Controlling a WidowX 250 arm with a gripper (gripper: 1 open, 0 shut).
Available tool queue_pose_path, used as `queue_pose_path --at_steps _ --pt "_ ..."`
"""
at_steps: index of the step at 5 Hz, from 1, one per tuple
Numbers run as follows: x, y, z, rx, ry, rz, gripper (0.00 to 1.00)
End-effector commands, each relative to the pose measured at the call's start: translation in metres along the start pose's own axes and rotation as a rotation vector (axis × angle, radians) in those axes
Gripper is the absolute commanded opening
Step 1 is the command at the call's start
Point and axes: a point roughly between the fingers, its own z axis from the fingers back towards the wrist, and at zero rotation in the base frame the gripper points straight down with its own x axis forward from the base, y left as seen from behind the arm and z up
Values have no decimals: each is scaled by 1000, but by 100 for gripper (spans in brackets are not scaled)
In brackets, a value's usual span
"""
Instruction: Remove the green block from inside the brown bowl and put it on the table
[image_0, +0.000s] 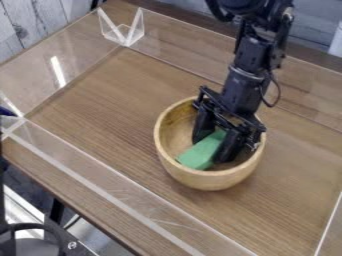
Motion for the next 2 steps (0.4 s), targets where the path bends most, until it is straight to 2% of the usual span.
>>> queue_pose_path --at_steps 1,2 --pt "1 -6 25 32 -50 2 0" --pt "-1 -12 35 41 -71 -1 0"
